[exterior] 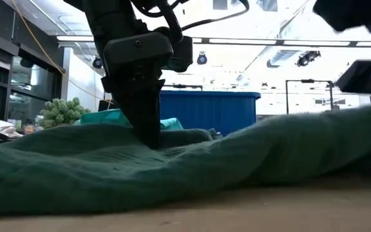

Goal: Fold laundry
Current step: Fold the green polo shirt from the blue laundry bin

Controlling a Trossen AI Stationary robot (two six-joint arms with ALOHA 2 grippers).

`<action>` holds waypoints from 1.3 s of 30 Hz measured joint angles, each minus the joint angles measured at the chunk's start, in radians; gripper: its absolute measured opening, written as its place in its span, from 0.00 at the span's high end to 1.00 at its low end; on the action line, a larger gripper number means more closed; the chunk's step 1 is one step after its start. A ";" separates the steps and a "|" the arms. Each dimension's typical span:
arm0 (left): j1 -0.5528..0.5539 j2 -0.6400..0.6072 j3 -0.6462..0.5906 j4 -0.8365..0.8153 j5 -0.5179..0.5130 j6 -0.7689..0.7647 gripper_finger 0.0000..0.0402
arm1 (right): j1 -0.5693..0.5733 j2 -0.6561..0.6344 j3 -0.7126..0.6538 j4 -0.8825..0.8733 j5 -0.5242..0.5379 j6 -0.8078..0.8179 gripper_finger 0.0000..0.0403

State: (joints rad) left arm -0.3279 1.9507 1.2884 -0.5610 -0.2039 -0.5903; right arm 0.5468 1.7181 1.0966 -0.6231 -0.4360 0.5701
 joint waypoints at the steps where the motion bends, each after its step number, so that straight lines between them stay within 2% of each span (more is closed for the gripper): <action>1: 0.000 0.000 0.000 0.000 0.000 0.000 1.00 | 0.003 -0.018 0.000 0.000 -0.022 -0.008 1.00; 8: 0.000 0.000 0.000 0.000 0.000 0.000 1.00 | 0.017 -0.100 0.000 0.000 -0.223 -0.042 1.00; 13: 0.000 0.000 0.000 -0.003 0.000 0.000 1.00 | 0.022 -0.095 0.000 0.006 -0.473 -0.047 1.00; 14: 0.000 0.000 0.000 -0.003 0.000 0.000 1.00 | 0.025 -0.095 0.000 0.006 -0.497 -0.037 1.00; 19: 0.000 0.000 0.000 -0.005 0.001 0.020 1.00 | 0.050 -0.095 0.000 0.006 -0.490 0.004 1.00; 24: 0.000 0.000 0.000 -0.022 0.002 0.043 1.00 | 0.075 -0.098 0.000 0.000 -0.572 -0.034 1.00; 26: 0.000 0.000 0.000 -0.023 0.003 0.045 1.00 | 0.088 -0.099 0.002 -0.031 -0.529 -0.021 1.00; 30: 0.000 0.000 0.000 -0.023 0.003 0.045 1.00 | 0.109 -0.095 0.002 -0.069 -0.300 0.060 0.99; 32: 0.000 0.000 0.000 -0.023 0.003 0.045 1.00 | 0.116 -0.095 0.002 -0.058 -0.223 0.097 0.96; 35: 0.000 0.000 0.000 -0.023 0.003 0.045 1.00 | 0.117 -0.095 0.002 -0.051 -0.184 0.109 0.89; 39: 0.000 0.000 0.000 -0.025 0.007 0.045 1.00 | 0.119 -0.095 0.002 -0.053 -0.182 0.156 0.76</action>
State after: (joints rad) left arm -0.3275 1.9503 1.2884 -0.5861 -0.1968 -0.5449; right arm 0.6654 1.6230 1.0981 -0.6762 -0.6177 0.7256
